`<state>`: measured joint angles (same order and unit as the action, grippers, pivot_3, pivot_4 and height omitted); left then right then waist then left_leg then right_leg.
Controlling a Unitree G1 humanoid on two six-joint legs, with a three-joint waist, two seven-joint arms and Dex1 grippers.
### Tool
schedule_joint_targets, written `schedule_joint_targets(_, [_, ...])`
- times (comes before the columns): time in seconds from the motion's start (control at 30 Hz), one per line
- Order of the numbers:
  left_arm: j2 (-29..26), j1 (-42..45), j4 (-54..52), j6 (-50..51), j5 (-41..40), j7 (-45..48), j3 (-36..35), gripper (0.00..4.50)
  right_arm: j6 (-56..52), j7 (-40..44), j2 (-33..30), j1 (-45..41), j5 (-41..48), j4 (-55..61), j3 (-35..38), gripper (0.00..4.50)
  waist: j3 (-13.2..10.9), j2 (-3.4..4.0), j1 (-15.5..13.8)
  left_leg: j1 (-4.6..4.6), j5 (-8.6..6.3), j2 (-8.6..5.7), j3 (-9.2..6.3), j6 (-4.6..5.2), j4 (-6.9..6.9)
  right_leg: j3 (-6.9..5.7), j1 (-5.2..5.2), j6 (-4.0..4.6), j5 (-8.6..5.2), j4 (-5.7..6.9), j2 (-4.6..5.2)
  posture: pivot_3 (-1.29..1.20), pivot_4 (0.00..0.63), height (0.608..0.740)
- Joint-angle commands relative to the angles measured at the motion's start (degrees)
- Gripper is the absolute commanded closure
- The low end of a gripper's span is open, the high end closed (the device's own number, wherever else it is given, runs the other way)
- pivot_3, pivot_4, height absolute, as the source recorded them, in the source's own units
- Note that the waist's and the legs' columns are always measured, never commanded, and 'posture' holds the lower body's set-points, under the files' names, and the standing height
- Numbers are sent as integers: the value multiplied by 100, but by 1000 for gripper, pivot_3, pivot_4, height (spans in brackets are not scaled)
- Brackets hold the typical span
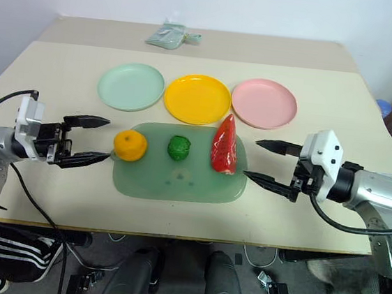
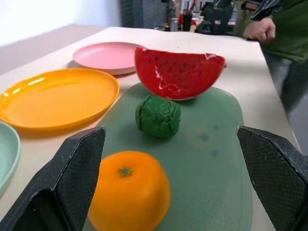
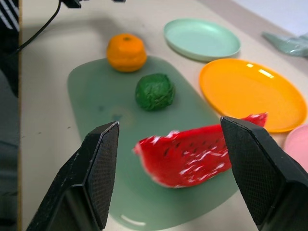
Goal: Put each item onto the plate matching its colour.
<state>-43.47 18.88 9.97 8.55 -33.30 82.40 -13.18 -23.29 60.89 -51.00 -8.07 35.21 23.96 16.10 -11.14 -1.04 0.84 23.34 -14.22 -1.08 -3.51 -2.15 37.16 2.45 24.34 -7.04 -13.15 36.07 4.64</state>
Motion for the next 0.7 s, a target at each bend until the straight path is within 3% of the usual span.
schedule_joint_targets(0.03, [11, 211, -13, -61, -59, -85, -93, 0, 10, -45, -37, -176, 44, 67, 8, 1099, 0, 0, -2, 0, 0, 0, 0, 0, 0, 0, 0, 0, 0, 0, 0, 0, 150, 740])
schedule_joint_targets(0.4, [-2, 359, 31, 106, -118, -477, -245, 0, -3, -128, 19, -464, -11, -37, -162, 1099, 0, 0, -5, 0, 0, 0, 0, 0, 1, 0, -2, -1, 0, -1, 0, 0, 150, 740])
schedule_joint_targets(0.7, [170, 474, 291, -162, 419, -787, 155, 0, 22, -239, 205, -1047, -122, -21, -646, 1099, 0, 0, -28, 0, 0, -1, -1, 0, 1, -1, -2, -1, 0, -1, 1, 0, 150, 740])
